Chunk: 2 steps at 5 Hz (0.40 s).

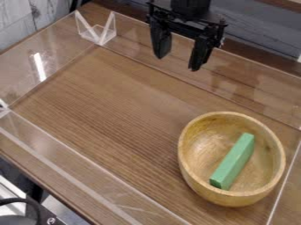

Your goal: Remove the green block from inside the brown bowl and put it on the table

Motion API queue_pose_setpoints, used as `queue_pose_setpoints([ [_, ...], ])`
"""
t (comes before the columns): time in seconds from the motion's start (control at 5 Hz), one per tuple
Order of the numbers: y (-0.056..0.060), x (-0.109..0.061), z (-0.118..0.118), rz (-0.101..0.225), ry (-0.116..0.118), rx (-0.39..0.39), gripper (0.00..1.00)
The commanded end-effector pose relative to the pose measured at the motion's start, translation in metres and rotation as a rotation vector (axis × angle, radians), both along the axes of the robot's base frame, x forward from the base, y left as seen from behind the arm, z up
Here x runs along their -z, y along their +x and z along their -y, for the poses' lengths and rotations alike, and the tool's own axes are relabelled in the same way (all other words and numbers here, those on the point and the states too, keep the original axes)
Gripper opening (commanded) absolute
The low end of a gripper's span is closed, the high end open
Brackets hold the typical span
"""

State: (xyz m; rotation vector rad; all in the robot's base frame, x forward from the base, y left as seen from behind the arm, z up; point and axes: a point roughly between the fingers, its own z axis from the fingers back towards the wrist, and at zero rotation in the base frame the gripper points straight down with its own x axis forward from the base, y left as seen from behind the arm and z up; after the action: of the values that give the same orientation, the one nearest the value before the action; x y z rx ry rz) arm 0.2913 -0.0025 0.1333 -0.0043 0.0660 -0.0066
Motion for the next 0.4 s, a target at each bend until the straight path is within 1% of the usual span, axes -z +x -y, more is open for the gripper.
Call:
queue_pose_setpoints([
  [0.0,-0.003,0.005,0.005,-0.013,-0.002,0.001,1.00],
  [0.2,-0.014,0.007,0.029,0.000,-0.008,0.006,1.00],
])
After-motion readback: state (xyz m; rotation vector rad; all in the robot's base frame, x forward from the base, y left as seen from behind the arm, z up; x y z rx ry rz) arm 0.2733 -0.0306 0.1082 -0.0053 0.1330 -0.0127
